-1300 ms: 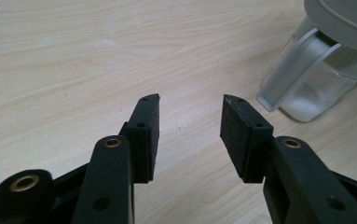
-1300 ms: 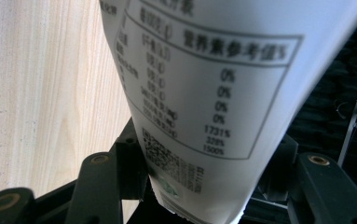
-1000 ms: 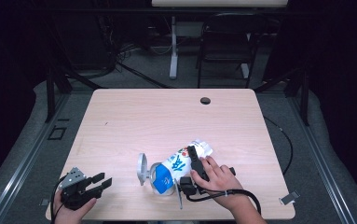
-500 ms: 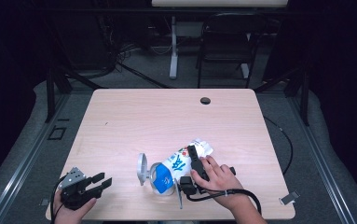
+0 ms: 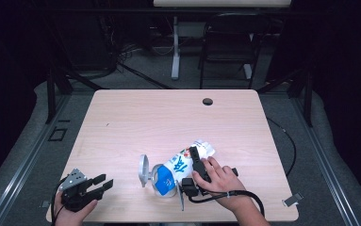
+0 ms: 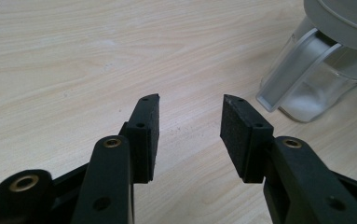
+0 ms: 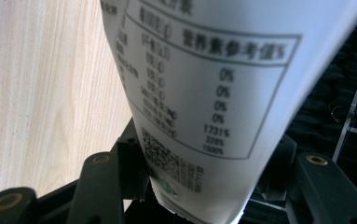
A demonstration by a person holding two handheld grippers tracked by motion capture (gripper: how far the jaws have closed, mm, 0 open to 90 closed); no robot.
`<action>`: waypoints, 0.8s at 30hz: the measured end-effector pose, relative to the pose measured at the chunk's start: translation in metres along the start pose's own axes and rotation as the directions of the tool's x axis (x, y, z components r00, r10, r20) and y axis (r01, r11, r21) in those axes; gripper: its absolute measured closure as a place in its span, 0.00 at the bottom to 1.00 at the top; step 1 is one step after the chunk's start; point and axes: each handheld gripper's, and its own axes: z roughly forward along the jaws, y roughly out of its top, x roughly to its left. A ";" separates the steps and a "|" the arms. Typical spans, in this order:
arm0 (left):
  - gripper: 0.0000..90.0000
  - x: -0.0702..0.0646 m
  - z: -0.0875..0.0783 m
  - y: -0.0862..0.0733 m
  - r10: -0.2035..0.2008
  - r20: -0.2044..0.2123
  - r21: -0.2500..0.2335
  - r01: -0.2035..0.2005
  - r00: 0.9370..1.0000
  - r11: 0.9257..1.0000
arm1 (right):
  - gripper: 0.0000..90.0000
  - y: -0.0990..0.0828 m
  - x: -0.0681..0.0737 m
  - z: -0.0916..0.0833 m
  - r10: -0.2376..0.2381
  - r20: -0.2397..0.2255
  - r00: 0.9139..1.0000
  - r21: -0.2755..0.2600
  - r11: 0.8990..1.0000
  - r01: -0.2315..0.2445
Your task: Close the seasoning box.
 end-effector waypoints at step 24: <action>0.64 0.000 0.000 0.000 -0.005 -0.006 -0.007 0.005 1.000 1.000 | 0.53 0.000 0.000 0.001 0.002 -0.002 1.000 -0.005 1.000 -0.002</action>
